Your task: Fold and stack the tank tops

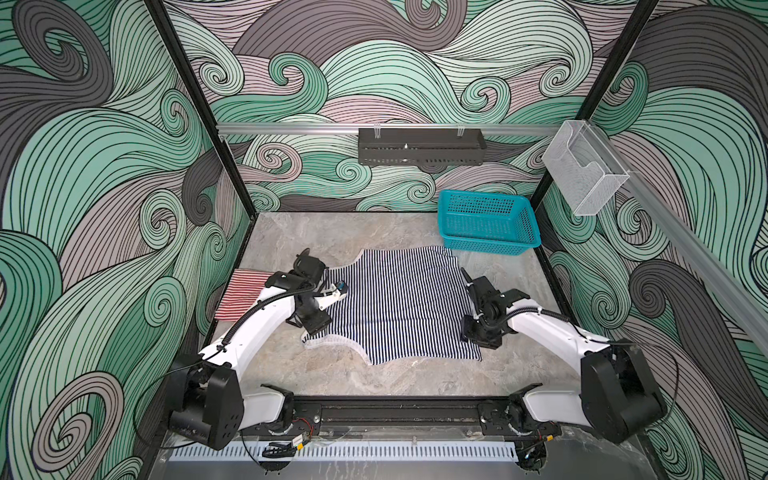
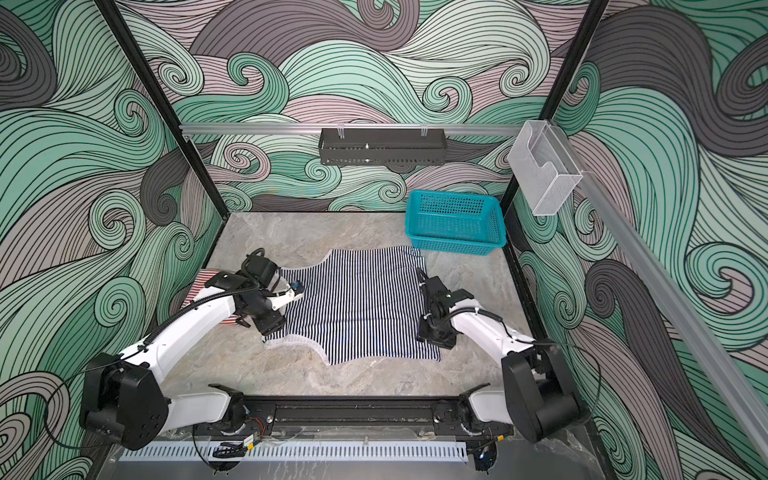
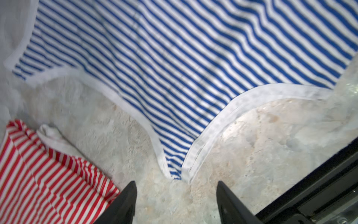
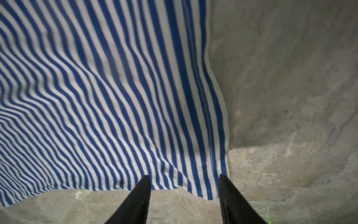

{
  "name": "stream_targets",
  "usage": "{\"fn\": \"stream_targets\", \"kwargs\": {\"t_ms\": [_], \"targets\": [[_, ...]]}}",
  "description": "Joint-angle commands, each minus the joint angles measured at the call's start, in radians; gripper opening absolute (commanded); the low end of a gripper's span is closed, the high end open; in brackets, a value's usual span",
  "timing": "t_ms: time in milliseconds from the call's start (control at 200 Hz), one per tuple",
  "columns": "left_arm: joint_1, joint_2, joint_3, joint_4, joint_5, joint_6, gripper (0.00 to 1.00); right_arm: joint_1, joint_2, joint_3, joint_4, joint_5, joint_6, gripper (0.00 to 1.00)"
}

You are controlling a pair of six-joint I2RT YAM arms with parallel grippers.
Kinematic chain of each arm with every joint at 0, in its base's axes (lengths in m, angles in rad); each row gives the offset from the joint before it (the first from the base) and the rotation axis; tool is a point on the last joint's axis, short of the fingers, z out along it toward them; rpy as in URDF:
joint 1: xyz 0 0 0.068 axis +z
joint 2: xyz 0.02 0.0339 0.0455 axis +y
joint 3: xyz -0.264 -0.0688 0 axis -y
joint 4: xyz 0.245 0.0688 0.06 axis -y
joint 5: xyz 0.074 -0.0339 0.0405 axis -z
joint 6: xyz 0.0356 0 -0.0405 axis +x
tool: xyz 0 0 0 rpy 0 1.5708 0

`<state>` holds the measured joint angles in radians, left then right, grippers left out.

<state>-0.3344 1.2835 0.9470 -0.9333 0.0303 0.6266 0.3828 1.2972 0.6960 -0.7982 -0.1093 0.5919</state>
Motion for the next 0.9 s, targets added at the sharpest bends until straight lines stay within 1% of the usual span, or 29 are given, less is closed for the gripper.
{"fn": "stream_targets", "kwargs": {"t_ms": [0,90,225,340,425,551,656,776,891], "targets": [[-0.095,0.015,-0.008,0.041,0.057,-0.024,0.69,-0.004,-0.099,-0.047,0.025,-0.070,0.108,0.57],[-0.177,0.056,-0.005,0.075,0.071,-0.039,0.68,-0.006,-0.150,-0.091,0.025,-0.085,0.138,0.56],[-0.295,0.130,0.004,0.122,0.041,-0.057,0.69,-0.006,-0.183,-0.148,0.023,-0.088,0.179,0.52],[-0.375,0.241,0.054,0.110,-0.015,-0.095,0.67,-0.007,-0.210,-0.182,0.019,-0.067,0.217,0.44],[-0.403,0.282,0.065,0.131,-0.020,-0.098,0.67,-0.014,-0.240,-0.197,0.016,-0.048,0.250,0.40],[-0.442,0.299,0.061,0.169,-0.023,-0.103,0.67,-0.049,-0.288,-0.210,0.010,-0.033,0.284,0.38],[-0.458,0.311,0.056,0.183,-0.022,-0.107,0.67,-0.088,-0.316,-0.211,-0.018,-0.018,0.287,0.37],[-0.471,0.317,0.049,0.188,-0.040,-0.111,0.66,-0.124,-0.307,-0.203,-0.052,0.003,0.263,0.34],[-0.476,0.304,0.042,0.192,-0.033,-0.115,0.66,-0.137,-0.269,-0.197,-0.027,-0.016,0.250,0.34]]}}
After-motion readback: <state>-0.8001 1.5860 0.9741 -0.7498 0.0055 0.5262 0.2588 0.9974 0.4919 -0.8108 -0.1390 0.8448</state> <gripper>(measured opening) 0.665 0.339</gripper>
